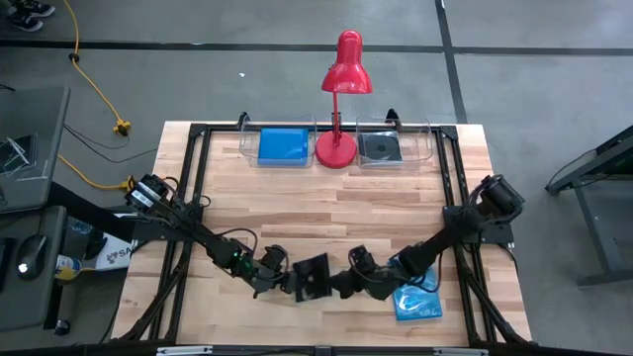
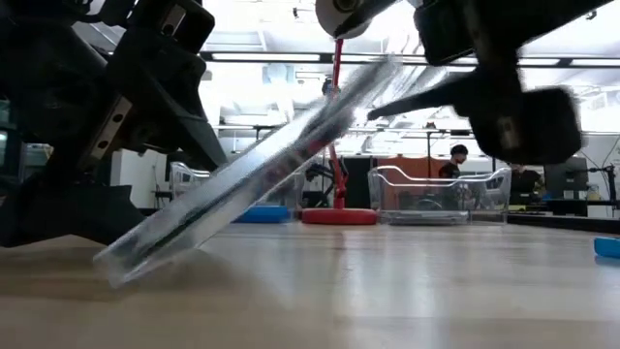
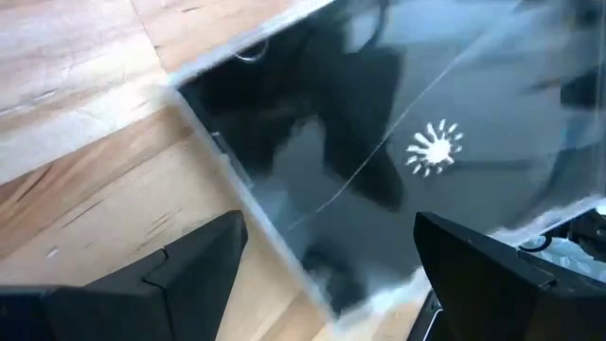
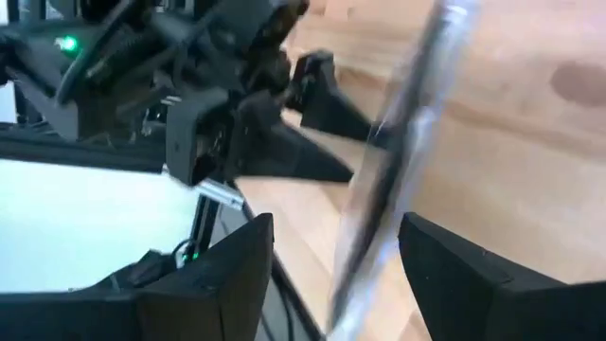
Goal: Pick & place jewel cases by type
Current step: Put the black cd case into the right transparent bin
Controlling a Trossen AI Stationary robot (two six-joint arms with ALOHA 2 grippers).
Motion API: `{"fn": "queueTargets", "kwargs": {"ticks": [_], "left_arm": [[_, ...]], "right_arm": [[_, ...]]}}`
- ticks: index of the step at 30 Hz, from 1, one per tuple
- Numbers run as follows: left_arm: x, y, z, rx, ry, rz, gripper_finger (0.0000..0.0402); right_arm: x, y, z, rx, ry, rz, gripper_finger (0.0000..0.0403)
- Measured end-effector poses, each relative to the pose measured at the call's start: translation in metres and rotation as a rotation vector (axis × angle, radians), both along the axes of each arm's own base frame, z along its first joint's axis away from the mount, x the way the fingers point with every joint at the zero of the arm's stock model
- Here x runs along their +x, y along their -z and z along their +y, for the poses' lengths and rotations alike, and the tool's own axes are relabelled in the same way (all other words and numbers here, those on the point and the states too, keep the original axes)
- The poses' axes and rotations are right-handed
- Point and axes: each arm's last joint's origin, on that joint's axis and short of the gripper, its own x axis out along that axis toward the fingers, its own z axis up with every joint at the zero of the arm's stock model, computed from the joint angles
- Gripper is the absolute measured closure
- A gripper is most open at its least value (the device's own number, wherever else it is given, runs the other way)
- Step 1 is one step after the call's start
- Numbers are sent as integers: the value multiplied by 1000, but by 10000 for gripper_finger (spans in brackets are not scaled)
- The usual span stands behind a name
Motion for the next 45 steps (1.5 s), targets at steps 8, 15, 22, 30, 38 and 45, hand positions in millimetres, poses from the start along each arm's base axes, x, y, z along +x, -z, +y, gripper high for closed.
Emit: {"fn": "queueTargets", "kwargs": {"ticks": [8,15,22,30,38,45], "left_arm": [[1,0,0,5,1,-7,89],[1,0,0,6,-2,-10,89],[1,0,0,7,-3,-10,89],[1,0,0,7,-4,-11,89],[1,0,0,8,-4,-10,89],[1,0,0,8,-4,-10,89]], "right_arm": [[7,-1,-8,-19,-21,-25,187],[13,0,-18,5,-64,4,187],[12,7,-25,-2,-94,81,187],[9,12,-25,1,-116,144,223],[9,12,-25,-13,-133,148,302],[9,12,-24,-23,-156,149,348]]}}
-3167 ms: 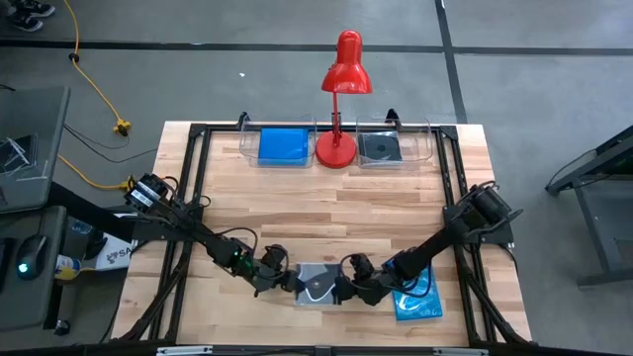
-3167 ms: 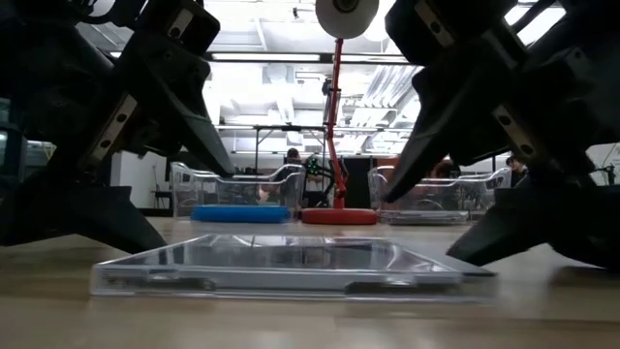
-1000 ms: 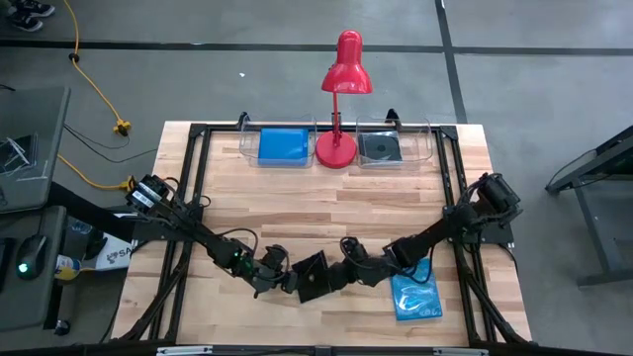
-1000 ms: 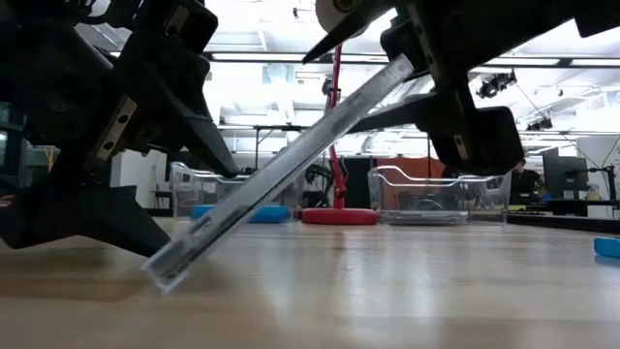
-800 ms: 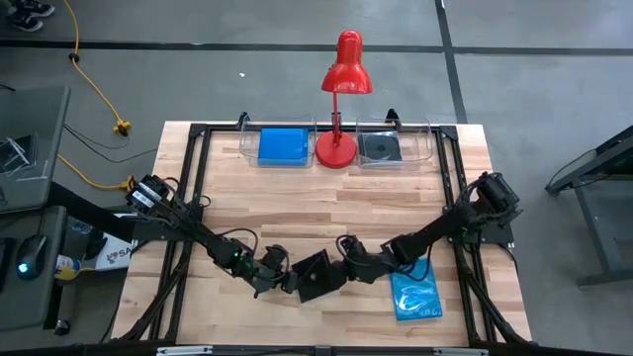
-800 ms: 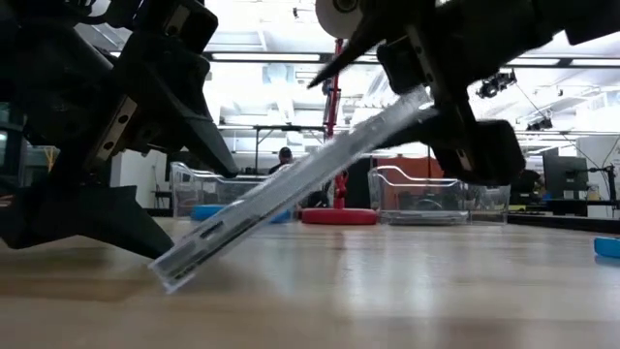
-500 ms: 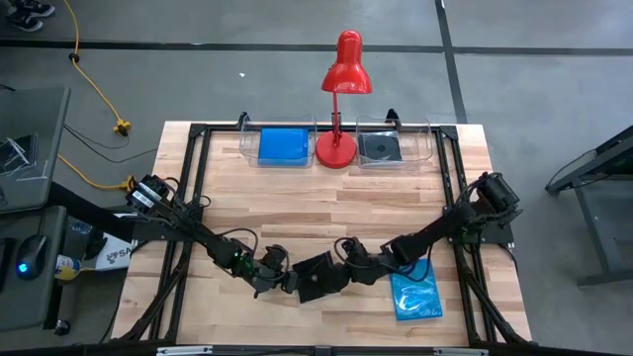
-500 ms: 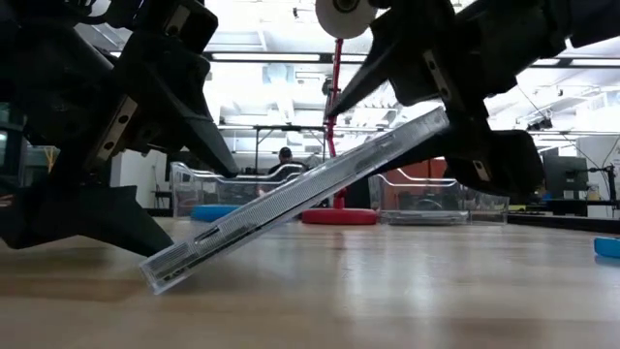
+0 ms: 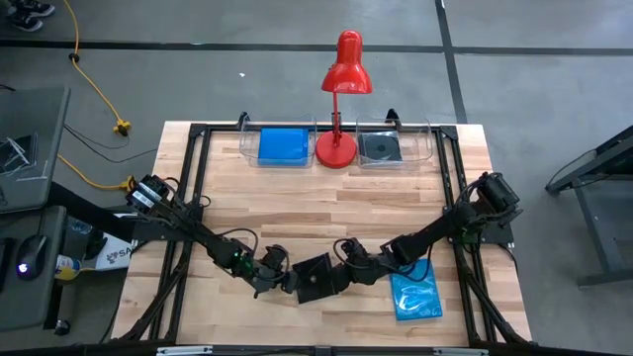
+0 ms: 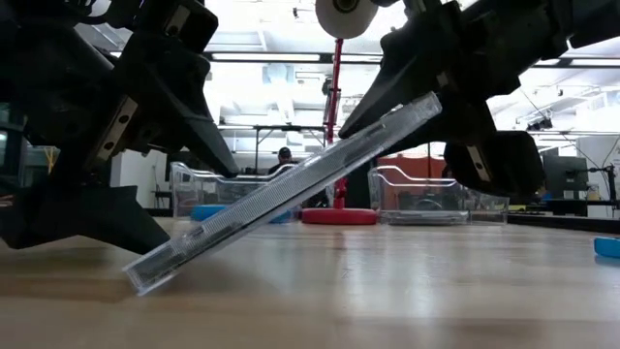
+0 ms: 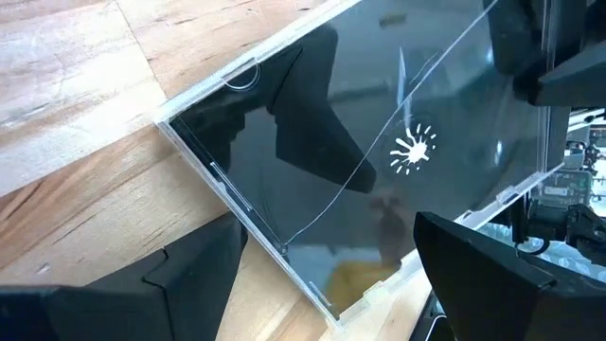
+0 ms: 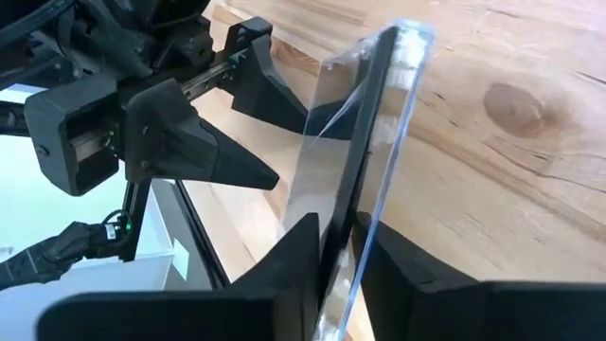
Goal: Pick & place jewel cases by type
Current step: Put the black cd case into the right transparent bin
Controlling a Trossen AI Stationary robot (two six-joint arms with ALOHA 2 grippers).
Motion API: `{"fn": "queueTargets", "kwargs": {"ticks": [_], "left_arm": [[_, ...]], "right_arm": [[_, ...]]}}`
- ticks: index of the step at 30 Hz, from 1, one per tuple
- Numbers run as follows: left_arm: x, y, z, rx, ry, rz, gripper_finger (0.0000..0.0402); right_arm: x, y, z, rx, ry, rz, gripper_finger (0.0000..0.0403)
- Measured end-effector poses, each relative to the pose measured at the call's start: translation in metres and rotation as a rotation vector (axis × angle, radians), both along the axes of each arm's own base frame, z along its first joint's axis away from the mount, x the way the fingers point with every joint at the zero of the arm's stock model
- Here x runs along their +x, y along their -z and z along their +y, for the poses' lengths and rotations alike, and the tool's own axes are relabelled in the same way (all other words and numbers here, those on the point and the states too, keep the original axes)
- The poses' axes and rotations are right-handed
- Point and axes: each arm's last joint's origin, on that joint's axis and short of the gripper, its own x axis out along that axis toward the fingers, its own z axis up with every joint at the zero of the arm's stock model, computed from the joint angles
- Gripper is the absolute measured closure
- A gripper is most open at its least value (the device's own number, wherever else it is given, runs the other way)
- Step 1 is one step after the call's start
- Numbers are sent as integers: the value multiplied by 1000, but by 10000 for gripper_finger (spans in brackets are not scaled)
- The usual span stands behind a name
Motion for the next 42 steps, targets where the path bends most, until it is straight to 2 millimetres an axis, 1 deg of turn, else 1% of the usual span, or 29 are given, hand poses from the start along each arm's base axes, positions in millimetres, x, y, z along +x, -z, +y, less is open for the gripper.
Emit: {"fn": "queueTargets", "kwargs": {"ticks": [5,9,13,22,26,31,37,42], "left_arm": [[0,0,0,52,65,0,89],[0,0,-1,132,180,-2,89],[-1,-2,-1,170,253,-4,89],[-5,-13,1,296,365,-8,89],[-7,-17,2,361,426,-18,89],[-11,-24,4,397,503,-10,89],[-20,-34,8,425,571,35,89],[-22,-47,9,458,602,-18,89]], "right_arm": [[0,-1,0,0,-3,-3,368],[-3,-1,5,-6,-11,-5,372],[-6,0,11,-12,-42,2,372],[-15,-1,26,-38,-48,-16,387],[-19,-1,34,-37,-66,-24,387],[-24,-2,43,-38,-77,-39,388],[-33,-14,47,-51,-85,-50,388],[-41,-32,41,-109,-91,-57,389]]}}
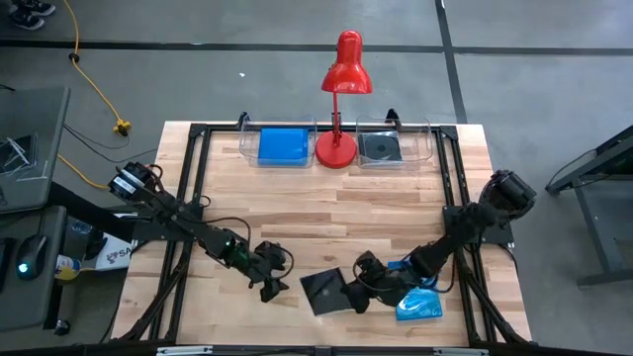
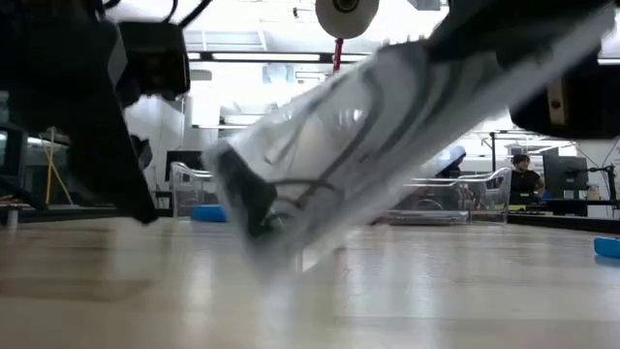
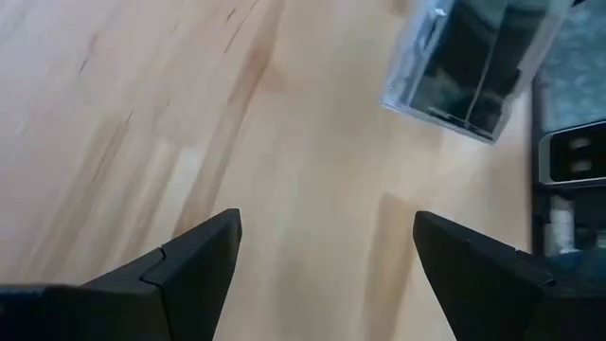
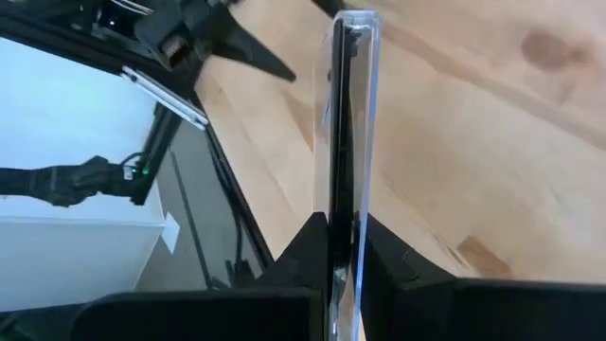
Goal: Pick & place jewel cases by type
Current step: Put the black cd case into the right transparent bin
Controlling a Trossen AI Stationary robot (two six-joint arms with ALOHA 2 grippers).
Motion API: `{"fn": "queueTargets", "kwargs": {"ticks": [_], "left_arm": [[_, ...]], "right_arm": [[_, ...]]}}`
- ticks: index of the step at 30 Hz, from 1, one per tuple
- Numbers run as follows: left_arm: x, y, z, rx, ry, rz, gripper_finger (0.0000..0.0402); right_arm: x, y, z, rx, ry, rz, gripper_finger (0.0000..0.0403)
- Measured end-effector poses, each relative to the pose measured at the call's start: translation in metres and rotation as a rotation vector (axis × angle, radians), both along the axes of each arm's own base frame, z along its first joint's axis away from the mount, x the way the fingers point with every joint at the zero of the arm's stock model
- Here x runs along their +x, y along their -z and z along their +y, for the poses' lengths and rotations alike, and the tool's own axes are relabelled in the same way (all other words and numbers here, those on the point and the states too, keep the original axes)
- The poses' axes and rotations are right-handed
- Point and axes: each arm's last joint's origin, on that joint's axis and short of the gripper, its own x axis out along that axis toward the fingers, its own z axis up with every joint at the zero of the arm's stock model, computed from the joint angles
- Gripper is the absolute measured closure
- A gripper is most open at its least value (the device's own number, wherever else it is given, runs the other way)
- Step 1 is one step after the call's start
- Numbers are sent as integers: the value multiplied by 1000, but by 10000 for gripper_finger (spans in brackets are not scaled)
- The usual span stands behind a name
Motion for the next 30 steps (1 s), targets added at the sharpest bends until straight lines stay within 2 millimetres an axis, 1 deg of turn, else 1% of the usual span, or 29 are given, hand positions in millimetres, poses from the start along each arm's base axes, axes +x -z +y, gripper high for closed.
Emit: {"fn": "queueTargets", "kwargs": {"ticks": [6,9,14,18,25,30], "left_arm": [[-1,-16,1,28,22,-89,89],[-1,-22,2,40,0,-122,89],[0,-25,2,46,-28,-156,89],[2,-28,2,38,-40,-188,89],[2,-28,2,45,-60,-193,89],[3,-29,4,56,-109,-204,89]], "right_arm": [[-10,-30,-10,-87,1,-68,389],[-17,-46,-16,-139,21,-110,390],[-28,-75,-27,-236,75,-215,390],[-39,-95,-33,-344,120,-285,390],[-57,-124,-35,-515,210,-395,390],[-65,-144,-35,-602,266,-483,390]]}}
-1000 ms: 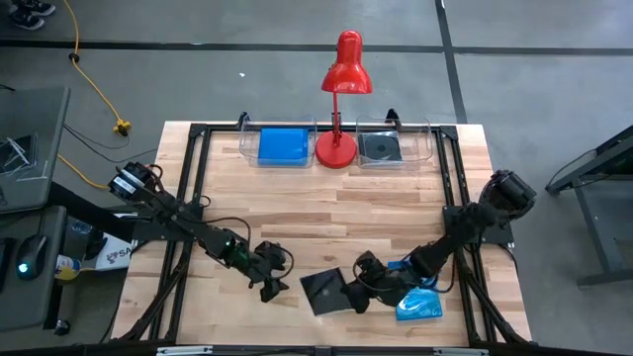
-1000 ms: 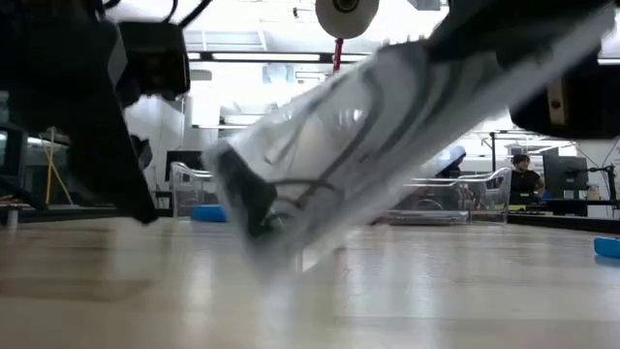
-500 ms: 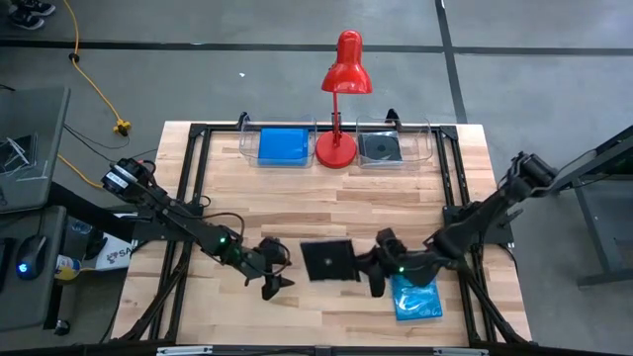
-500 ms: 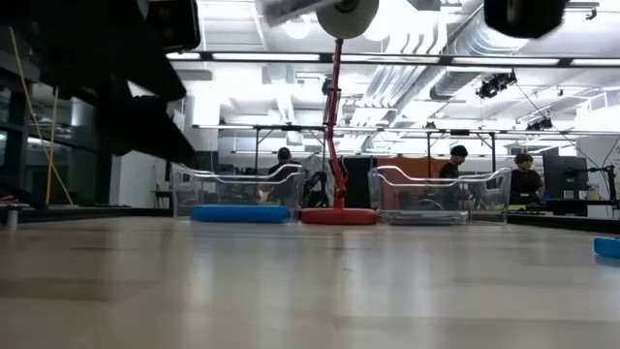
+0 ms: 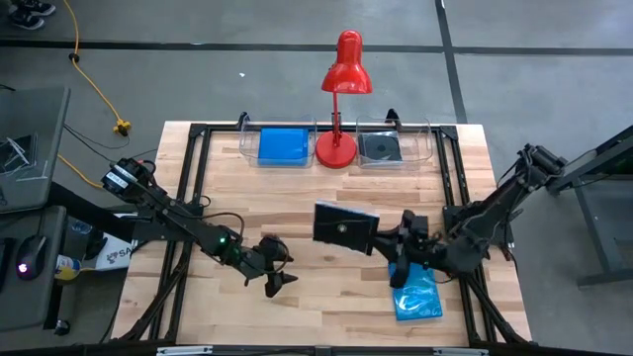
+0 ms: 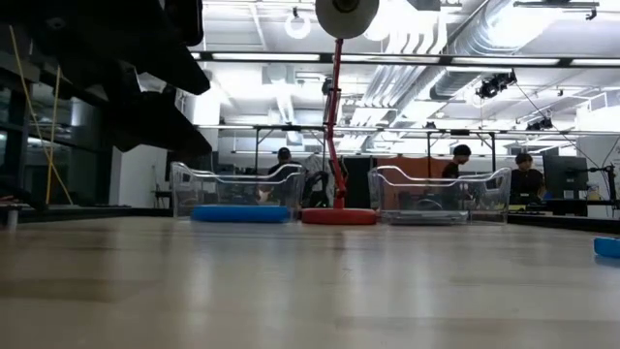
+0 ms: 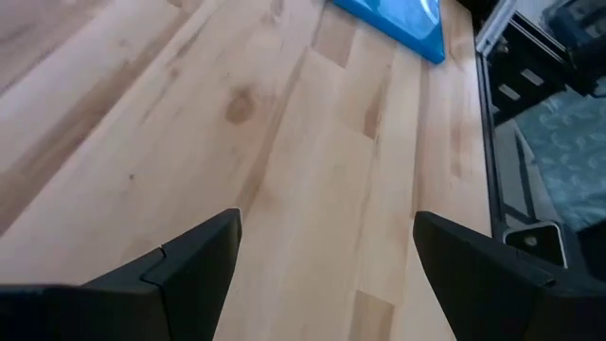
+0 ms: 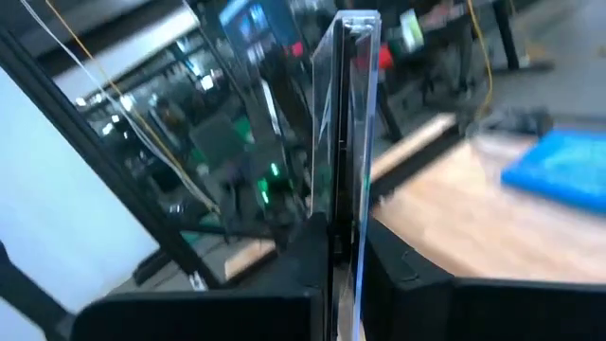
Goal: Pick & place jewel cases by type
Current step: Put the black cd case into the right transparent bin
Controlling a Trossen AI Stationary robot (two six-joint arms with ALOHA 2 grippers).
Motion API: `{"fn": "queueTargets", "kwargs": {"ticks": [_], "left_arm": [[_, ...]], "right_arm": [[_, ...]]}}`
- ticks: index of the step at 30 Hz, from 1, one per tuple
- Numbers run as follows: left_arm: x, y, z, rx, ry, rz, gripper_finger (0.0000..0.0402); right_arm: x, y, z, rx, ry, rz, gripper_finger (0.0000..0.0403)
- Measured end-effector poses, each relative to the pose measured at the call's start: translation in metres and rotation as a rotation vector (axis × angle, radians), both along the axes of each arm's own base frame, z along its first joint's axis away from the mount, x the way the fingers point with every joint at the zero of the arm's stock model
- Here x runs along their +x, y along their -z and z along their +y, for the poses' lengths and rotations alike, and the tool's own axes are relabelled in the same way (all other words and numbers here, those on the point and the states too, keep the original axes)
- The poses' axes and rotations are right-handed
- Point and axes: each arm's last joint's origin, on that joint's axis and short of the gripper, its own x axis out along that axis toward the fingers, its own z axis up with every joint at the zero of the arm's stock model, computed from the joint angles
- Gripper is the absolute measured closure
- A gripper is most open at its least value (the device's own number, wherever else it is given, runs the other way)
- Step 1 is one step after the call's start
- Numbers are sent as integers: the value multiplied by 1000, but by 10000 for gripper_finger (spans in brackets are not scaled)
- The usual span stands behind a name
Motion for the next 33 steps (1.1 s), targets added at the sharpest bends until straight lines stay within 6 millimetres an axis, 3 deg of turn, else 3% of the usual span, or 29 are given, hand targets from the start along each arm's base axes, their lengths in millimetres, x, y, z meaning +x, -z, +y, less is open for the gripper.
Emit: {"fn": "queueTargets", "kwargs": {"ticks": [19,33], "left_arm": [[0,0,0,2,-10,-4,89],[0,-1,0,1,-9,-4,89]], "right_arm": [[-17,-66,-12,-148,57,-397,391],[-22,-172,-11,-399,-66,-450,391]]}}
